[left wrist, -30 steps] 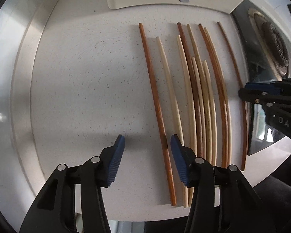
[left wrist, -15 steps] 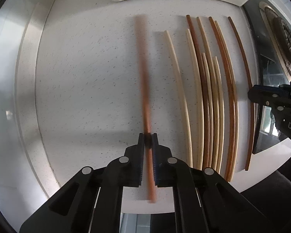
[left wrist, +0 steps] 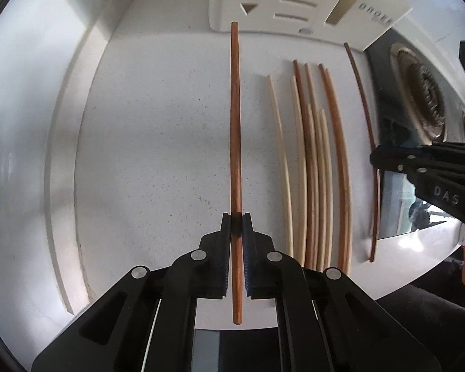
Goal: Organize utensils
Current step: 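Lift both held chopsticks upright and carry them toward the white holder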
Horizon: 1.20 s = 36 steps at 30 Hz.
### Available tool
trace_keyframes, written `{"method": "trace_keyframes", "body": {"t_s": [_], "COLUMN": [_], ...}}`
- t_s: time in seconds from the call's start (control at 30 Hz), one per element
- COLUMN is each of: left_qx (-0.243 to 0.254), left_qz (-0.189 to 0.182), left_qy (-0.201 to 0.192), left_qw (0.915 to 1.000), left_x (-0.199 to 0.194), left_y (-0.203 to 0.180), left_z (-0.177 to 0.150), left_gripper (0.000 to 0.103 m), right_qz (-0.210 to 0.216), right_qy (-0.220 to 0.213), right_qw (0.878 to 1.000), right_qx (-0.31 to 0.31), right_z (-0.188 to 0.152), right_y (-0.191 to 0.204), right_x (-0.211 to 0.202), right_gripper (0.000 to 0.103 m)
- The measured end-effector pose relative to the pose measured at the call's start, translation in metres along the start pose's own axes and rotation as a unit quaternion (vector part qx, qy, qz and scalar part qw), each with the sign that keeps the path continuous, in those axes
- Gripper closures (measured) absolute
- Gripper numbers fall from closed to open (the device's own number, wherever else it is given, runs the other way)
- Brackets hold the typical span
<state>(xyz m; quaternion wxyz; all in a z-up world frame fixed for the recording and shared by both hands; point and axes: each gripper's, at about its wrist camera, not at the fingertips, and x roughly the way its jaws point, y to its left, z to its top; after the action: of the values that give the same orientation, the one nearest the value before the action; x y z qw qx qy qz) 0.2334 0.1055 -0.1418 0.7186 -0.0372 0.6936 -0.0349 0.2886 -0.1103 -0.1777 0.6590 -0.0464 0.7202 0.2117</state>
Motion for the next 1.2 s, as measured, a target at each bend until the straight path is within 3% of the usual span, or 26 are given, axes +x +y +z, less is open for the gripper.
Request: {"method": "trace_keyframes", "body": {"t_s": [0.13,0.3,0.5,0.7,1.03,1.2], "left_qx": [-0.007,-0.011,-0.007,-0.006,-0.012,-0.016], "left_qz": [-0.001,0.001,0.008,0.009,-0.012,-0.019], "left_qy": [-0.031,-0.087,-0.122,-0.165,-0.293,-0.317], "left_qw": [0.9995,0.9961,0.9924,0.9863,0.9559,0.9481], "left_x": [-0.022,-0.053,-0.075,-0.101,-0.145,-0.156], "left_y": [0.003,0.003,-0.013,-0.014,-0.024,-0.026], "left_z": [-0.009,-0.009,-0.025,-0.014,0.004,0.015], "left_gripper": [0.096,0.096,0.096,0.096,0.096,0.096], "right_qz": [0.013,0.015,0.009,0.012,0.014,0.010], "right_qy": [-0.019,-0.076,-0.135,-0.193,-0.300,-0.348], "right_qw": [1.000,0.997,0.990,0.980,0.953,0.937], "right_qx": [-0.007,-0.021,-0.045,-0.043,-0.034,-0.027], "right_z": [-0.008,-0.020,-0.032,-0.034,-0.030,-0.028], "right_y": [-0.001,0.000,0.002,-0.008,-0.016,-0.024], "right_x": [-0.013,-0.035,-0.061,-0.094,-0.143,-0.162], "right_gripper": [0.096,0.096,0.096,0.096,0.096,0.096]}}
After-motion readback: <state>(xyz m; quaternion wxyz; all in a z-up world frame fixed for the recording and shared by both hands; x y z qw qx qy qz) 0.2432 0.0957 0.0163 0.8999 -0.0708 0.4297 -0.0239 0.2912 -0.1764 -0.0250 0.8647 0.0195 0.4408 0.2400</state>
